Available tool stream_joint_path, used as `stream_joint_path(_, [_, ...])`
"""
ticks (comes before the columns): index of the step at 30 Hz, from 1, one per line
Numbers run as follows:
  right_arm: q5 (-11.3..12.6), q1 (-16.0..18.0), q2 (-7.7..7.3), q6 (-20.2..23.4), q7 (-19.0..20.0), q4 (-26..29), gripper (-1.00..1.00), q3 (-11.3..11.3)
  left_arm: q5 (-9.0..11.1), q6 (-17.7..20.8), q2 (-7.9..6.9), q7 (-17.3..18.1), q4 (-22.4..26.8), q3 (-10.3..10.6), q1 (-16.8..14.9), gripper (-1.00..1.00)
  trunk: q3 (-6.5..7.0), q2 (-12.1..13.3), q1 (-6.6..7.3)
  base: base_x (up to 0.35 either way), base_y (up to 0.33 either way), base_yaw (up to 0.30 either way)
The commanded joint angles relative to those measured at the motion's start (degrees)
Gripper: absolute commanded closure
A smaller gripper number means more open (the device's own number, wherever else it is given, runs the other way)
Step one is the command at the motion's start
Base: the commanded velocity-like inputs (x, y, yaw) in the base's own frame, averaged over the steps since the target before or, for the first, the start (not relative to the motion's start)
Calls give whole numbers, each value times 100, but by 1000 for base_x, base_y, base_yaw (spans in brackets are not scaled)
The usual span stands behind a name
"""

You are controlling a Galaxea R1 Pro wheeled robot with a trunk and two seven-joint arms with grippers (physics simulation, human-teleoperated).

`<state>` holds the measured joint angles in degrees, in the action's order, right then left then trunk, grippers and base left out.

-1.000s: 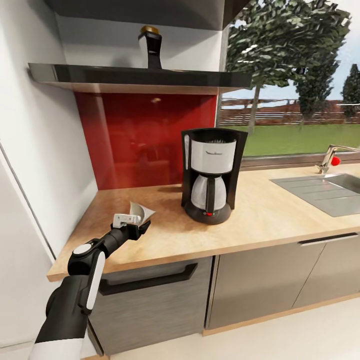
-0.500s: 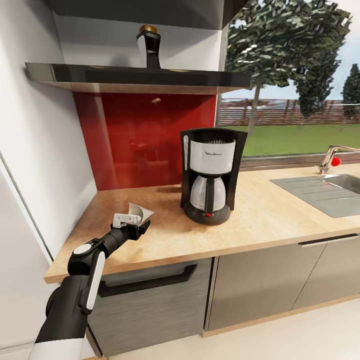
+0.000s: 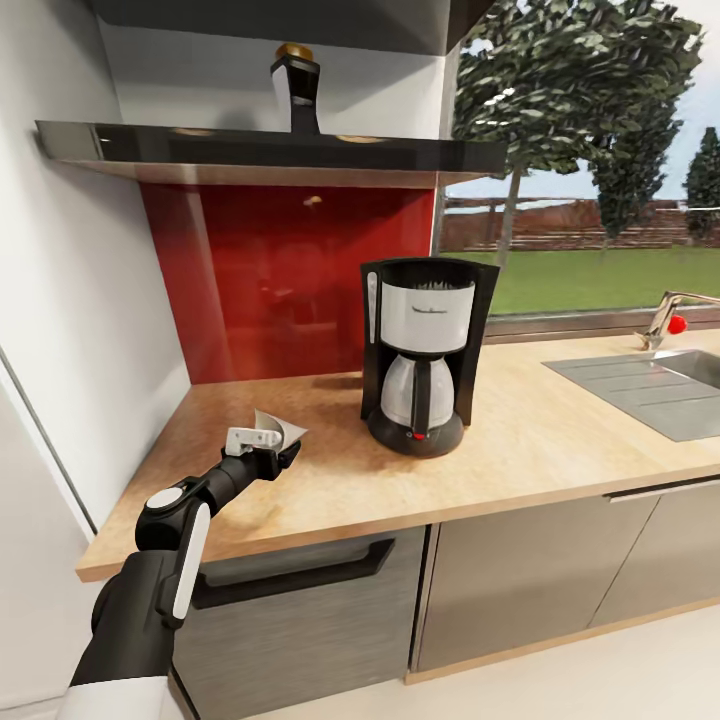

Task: Set up a coffee station on the kitchen countertop: keep the coffee maker on the countertop, move the bottle of coffee from the kitchen shelf to the counter next to the coffee maker, place a paper coffee filter on top of the coffee maker, put the saucer next to the coffee maker with the coffee cup on the saucer, and place the electric kettle next to the coffee maker.

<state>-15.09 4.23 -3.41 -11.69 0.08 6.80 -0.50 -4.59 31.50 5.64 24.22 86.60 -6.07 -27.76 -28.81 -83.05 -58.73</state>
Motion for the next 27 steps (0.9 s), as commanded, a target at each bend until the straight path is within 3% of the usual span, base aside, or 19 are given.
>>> stream_joint_path(1, [-20, 5, -2, -17, 1, -4, -100, -3, -48, 23, 7, 56, 6, -17, -4, -100, -6, -3, 0, 10, 0, 0])
stream_joint_path(27, [-20, 7, -2, -17, 1, -4, -100, -3, -60, 23, 7, 56, -251, -17, -4, -100, -6, -3, 0, 16, 0, 0])
